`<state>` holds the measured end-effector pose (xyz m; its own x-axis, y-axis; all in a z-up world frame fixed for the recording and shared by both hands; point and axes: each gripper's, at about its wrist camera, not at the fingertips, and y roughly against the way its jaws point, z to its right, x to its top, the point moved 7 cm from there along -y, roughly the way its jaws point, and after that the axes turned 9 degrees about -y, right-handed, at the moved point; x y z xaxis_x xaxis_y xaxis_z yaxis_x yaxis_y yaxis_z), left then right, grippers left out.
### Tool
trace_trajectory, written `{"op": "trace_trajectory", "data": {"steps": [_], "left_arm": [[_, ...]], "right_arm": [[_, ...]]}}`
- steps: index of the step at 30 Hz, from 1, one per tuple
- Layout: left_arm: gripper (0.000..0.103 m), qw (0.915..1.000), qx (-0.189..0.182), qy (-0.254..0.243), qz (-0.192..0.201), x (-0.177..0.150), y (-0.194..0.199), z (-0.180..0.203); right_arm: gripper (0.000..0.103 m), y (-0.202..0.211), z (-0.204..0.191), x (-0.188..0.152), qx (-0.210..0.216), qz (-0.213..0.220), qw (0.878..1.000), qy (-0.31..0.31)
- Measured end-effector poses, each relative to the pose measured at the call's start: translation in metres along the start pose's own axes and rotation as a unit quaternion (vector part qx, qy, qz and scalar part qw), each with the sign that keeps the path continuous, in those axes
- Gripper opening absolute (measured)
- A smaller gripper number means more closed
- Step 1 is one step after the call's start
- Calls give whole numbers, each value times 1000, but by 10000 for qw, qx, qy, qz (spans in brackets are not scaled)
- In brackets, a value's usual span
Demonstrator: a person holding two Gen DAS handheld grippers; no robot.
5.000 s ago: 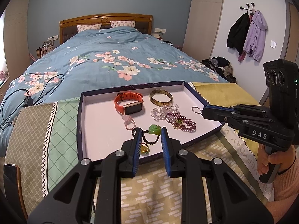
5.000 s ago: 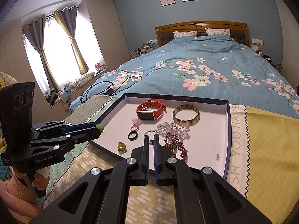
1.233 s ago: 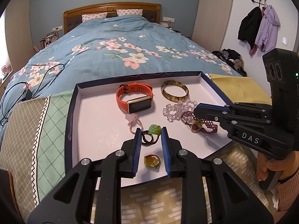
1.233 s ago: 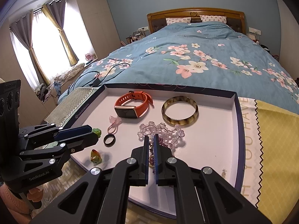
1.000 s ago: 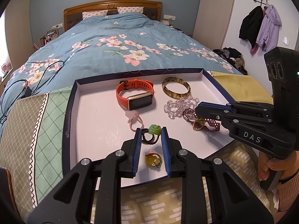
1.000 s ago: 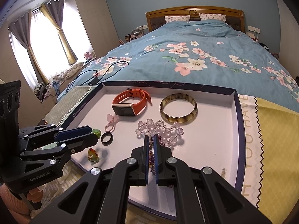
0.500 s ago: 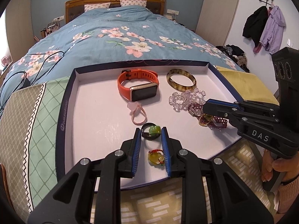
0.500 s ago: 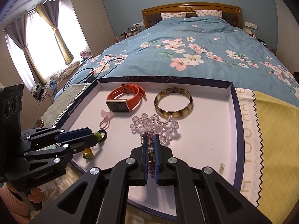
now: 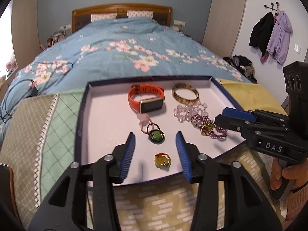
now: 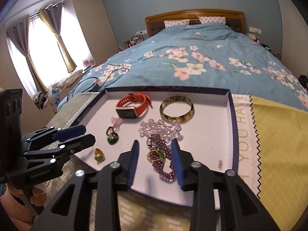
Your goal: Organize jewelry
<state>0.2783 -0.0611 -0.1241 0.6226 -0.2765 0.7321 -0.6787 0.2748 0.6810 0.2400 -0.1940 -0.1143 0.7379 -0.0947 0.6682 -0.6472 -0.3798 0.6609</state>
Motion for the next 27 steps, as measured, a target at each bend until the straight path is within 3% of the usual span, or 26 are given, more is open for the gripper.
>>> {"op": "trace_trajectory", "data": {"steps": [1,3,4,6,8,10,22,27], "left_arm": [[63,10000,68,-7,61,0,6,-1],[70,9994,203,-38,268,0,21,-1],[81,9991,254,-33,323,-2,28,-2],[93,9977,360,40,569,-3,45,-4],[96,9962,446,52,742,-6,60,-4],[98,9945,546,69,891,-9,73,-4],[98,9740,1197,182,1913,-34,161,-5],[98,9652,1262,119,2288,-40,190,2]], "right_arm": [[52,5,-1,-1,1,67,10000,13],[59,17,-4,-3,-3,245,9997,65],[67,20,-6,-3,-14,291,9995,78],[82,31,-8,-5,-69,447,9989,93],[86,42,-11,-8,-97,658,9977,132],[97,51,-13,-13,-199,805,9963,208],[96,111,-30,-33,-545,1937,9788,384],[96,125,-34,-40,-786,2187,9715,459]]}}
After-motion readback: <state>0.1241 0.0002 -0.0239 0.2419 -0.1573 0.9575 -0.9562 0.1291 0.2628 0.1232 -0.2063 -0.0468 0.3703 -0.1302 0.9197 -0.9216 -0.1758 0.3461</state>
